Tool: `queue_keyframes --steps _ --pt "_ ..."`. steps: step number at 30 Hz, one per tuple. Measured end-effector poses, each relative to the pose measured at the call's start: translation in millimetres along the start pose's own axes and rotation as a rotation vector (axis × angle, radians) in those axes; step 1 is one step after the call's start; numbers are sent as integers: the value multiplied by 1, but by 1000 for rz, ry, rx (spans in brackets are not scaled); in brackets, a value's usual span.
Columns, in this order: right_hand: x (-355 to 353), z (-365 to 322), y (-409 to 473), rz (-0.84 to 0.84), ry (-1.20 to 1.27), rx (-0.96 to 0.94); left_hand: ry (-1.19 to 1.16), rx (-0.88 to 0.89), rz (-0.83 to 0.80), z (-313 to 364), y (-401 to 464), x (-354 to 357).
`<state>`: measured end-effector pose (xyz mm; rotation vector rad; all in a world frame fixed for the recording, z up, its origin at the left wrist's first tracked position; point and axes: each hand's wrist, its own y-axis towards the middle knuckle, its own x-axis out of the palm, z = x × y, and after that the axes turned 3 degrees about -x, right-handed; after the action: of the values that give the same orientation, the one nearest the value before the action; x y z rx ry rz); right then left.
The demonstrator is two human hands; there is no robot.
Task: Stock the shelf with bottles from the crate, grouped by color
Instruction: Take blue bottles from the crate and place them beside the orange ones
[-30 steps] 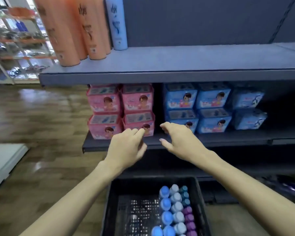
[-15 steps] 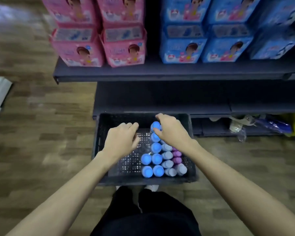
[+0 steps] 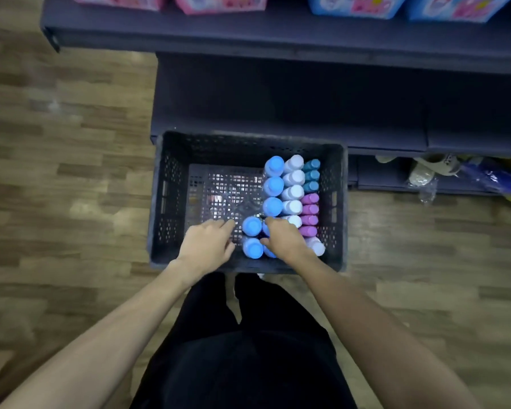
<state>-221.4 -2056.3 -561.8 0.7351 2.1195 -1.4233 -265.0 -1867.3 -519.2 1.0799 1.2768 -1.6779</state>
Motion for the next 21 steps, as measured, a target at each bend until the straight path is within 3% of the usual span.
queue_keyframes --steps 5,10,21 --pt "37 5 8 -63 -18 28 -33 -16 -18 -4 5 13" --pt "51 3 30 4 23 -8 -80 -38 -43 -11 10 25" --pt "73 -16 68 116 -255 1 -109 -133 -73 -22 6 36"
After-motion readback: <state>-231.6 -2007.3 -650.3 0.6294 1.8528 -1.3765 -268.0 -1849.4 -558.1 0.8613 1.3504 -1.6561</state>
